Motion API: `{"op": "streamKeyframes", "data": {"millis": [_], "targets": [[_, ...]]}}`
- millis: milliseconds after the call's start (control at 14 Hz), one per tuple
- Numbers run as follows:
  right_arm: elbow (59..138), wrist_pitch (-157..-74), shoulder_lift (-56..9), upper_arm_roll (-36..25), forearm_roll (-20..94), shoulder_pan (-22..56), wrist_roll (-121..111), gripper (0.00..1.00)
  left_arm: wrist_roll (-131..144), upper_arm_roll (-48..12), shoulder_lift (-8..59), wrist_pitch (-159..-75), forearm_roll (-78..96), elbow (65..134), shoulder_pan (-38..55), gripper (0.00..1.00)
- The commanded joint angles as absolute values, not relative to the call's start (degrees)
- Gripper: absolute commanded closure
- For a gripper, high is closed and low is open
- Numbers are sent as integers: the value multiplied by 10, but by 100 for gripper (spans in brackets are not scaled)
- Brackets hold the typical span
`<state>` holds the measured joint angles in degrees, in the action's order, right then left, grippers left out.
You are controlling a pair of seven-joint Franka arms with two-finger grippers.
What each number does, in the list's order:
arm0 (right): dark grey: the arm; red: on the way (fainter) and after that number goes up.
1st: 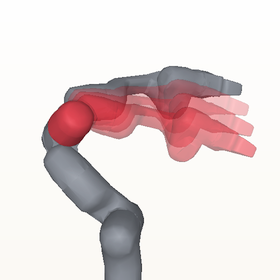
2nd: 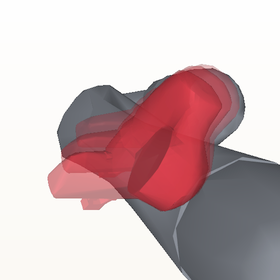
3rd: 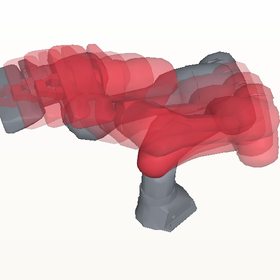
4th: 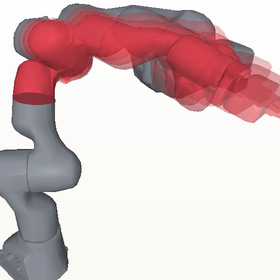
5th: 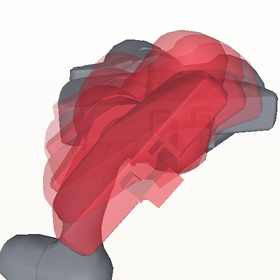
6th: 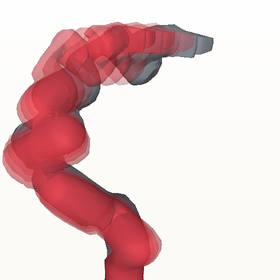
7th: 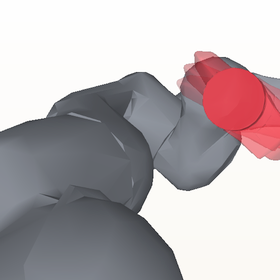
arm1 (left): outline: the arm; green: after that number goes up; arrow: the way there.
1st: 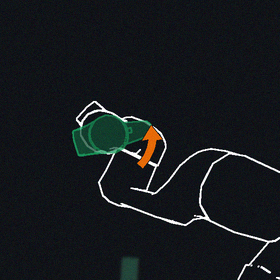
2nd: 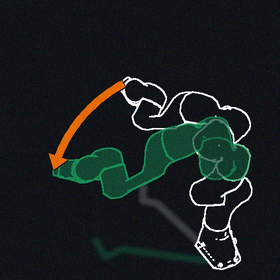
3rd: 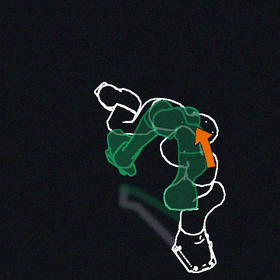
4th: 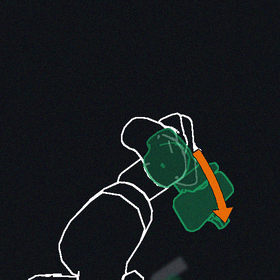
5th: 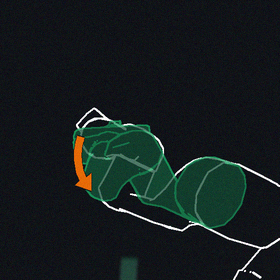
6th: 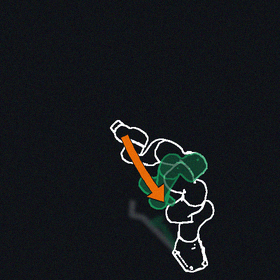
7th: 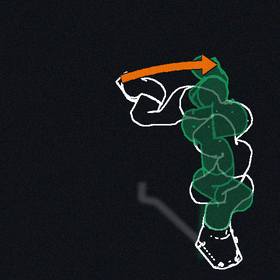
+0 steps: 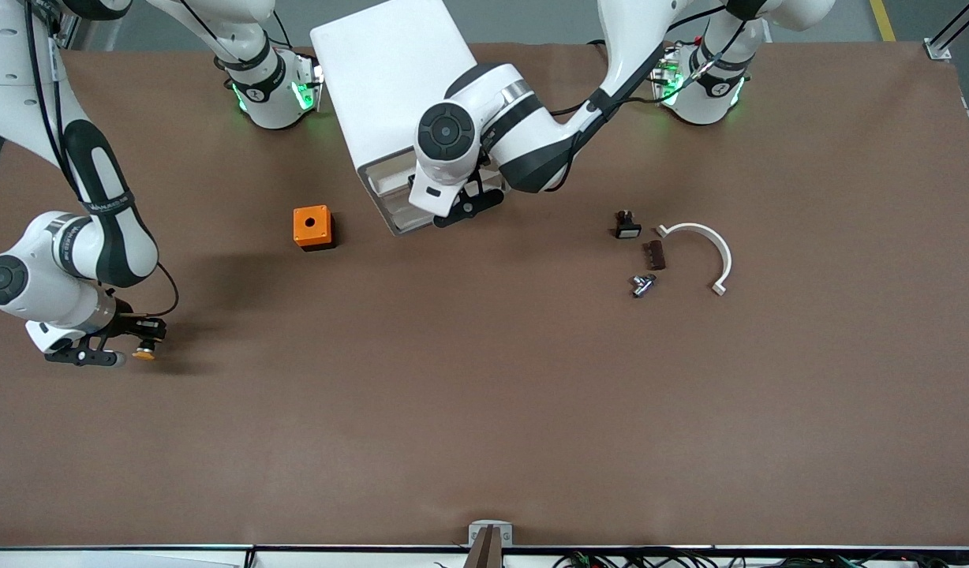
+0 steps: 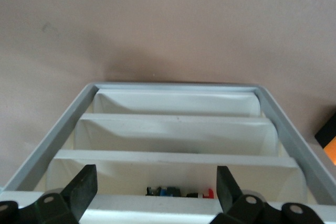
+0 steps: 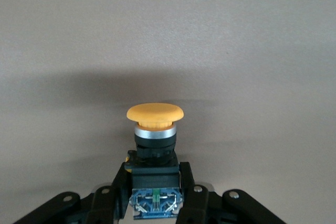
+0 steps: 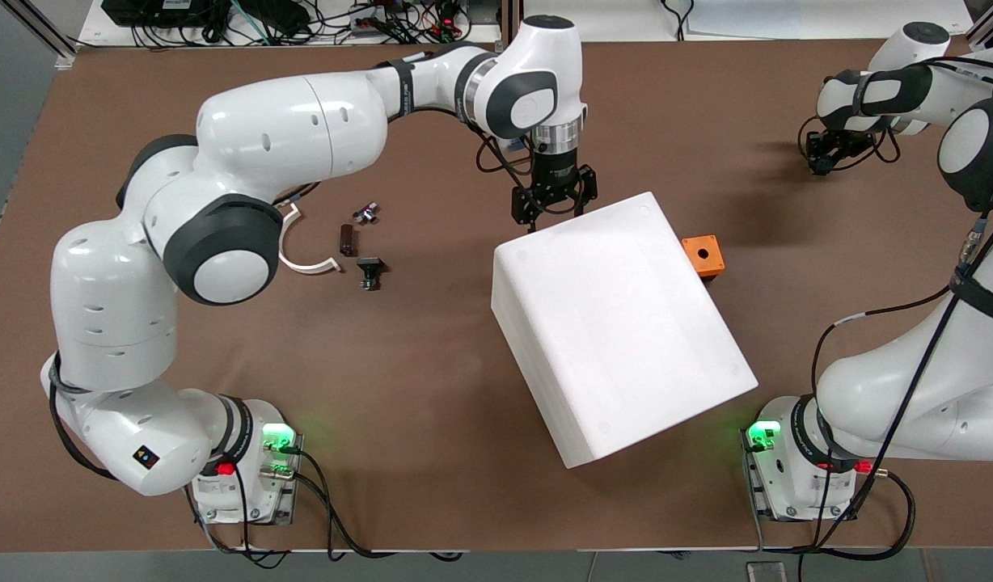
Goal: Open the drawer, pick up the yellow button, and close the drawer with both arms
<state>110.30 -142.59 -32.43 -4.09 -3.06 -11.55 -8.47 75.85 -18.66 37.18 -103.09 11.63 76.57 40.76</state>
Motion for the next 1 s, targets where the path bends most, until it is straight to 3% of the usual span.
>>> {"op": "streamKeyframes", "data": {"millis": [0, 356, 427, 499, 570, 926], "targets": [[1098, -1446, -345, -22, -31, -125, -88, 99, 761, -192, 375, -1026, 147, 760, 421, 0], [1098, -1446, -345, -22, -31, -127, -90, 97, 760, -195, 381, -1026, 162, 760, 423, 0], [1098, -1445, -345, -22, -31, -126, -91, 70, 760, -195, 381, -1026, 162, 760, 426, 0], [1098, -1443, -345, -22, -31, -125, -91, 26, 760, -194, 381, -1027, 162, 760, 427, 0], [1098, -1442, -345, -21, -31, -127, -91, 0, 760, -194, 381, -1027, 160, 760, 427, 0], [1092, -1435, -341, -21, -30, -128, -110, 0, 761, -187, 376, -1028, 150, 759, 418, 0]]}}
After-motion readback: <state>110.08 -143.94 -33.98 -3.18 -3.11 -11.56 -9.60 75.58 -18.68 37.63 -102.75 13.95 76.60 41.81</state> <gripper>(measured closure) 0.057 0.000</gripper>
